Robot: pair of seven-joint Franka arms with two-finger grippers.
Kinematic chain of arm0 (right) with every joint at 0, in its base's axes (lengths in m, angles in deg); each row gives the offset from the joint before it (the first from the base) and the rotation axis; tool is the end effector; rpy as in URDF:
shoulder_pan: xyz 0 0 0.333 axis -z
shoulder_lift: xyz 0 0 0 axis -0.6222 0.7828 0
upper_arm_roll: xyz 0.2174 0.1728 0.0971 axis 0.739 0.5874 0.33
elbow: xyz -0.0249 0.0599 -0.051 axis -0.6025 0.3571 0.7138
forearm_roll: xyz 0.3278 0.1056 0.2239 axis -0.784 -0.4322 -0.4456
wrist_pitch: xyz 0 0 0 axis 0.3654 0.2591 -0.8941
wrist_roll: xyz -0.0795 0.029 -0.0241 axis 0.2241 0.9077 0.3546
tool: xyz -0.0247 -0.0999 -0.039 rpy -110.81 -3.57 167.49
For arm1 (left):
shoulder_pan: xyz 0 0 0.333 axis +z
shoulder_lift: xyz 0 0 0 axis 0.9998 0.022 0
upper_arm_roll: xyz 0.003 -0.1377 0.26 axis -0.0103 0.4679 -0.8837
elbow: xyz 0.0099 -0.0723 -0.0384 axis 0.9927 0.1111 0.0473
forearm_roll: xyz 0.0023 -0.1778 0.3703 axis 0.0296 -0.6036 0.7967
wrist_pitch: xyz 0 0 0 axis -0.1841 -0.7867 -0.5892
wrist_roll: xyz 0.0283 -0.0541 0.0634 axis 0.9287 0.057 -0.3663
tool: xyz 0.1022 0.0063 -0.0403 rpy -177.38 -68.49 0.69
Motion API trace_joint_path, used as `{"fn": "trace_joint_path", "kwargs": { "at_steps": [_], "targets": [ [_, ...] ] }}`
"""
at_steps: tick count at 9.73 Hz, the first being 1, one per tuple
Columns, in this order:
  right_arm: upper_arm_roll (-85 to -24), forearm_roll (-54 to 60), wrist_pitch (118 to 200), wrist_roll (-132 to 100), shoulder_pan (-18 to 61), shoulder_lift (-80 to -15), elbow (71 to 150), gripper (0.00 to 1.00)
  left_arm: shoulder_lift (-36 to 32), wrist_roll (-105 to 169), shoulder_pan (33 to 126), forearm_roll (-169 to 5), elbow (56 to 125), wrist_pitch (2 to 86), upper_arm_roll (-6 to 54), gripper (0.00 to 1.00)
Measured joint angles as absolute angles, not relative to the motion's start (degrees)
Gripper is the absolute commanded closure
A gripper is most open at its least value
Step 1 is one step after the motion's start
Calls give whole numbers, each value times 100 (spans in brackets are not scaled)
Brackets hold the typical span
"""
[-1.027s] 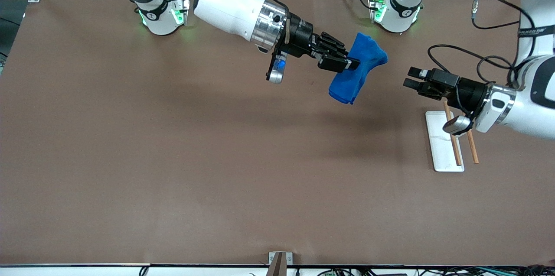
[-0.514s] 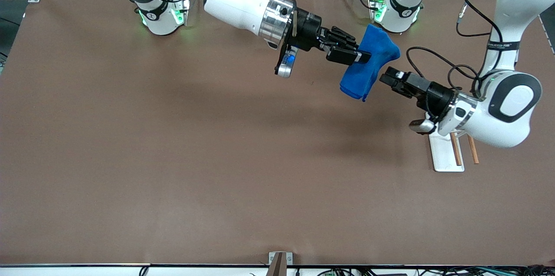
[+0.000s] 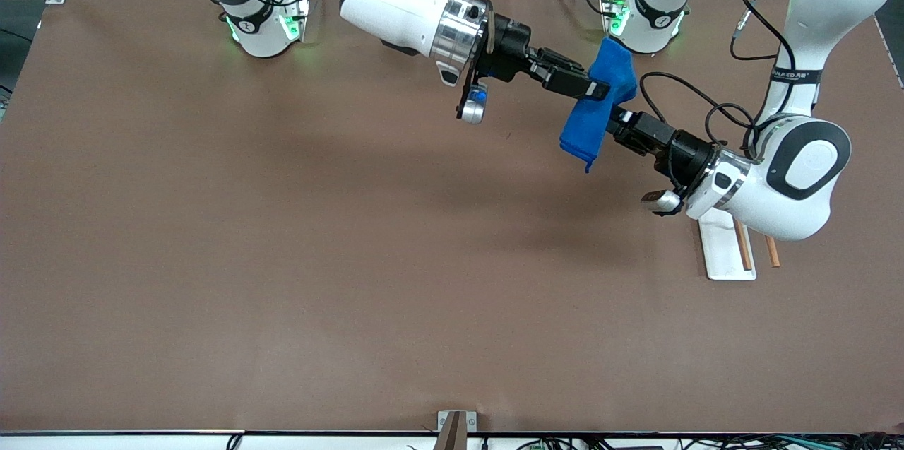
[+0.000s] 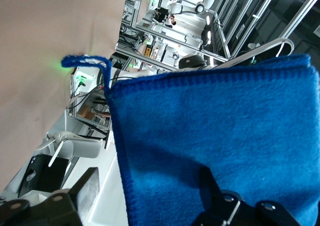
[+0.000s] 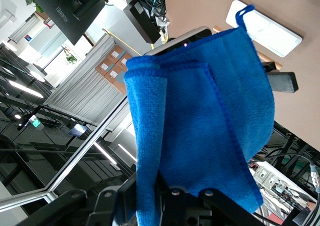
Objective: Right arm passes towel to left arm to hang
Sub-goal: 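Open the right gripper and withdraw while the left gripper pulls the towel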
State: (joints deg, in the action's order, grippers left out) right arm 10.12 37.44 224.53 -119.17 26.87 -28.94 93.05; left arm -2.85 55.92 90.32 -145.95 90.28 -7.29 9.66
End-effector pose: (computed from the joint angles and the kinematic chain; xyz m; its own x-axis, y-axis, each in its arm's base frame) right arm 0.4677 0.5877 0.5407 0.6013 -0.3624 -0.7121 -0.7383 0.0886 -0.6686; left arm 0.5782 -0.1498 0.3561 0.7964 -0.5049 -0.3330 0.3075 -0.1361 0.9417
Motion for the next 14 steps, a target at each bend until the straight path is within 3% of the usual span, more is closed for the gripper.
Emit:
{"fn": "trace_joint_path", "kwargs": {
  "at_steps": [1,4,12,13,14],
  "targets": [
    [1028,3757,22452,-11917,2686,-2894,9305,99,-287,5599,9029,-14603,9027,-708,965,99],
    [1035,3768,22452,-11917,2685,-2893,9305,99,-306,5634,9057,-14604,8936,-679,940,100],
    [1036,3776,22436,-11910,2696,-2871,9313,98,-379,5597,9163,-13292,7740,-514,882,100],
    [1031,3778,22426,-11882,2715,-2863,9337,89,-424,5574,9159,-12946,7602,-389,884,100],
    [1025,3780,22362,-11831,2775,-2853,9388,42,-495,5544,9151,-12633,7500,-308,888,100]
  ]
}}
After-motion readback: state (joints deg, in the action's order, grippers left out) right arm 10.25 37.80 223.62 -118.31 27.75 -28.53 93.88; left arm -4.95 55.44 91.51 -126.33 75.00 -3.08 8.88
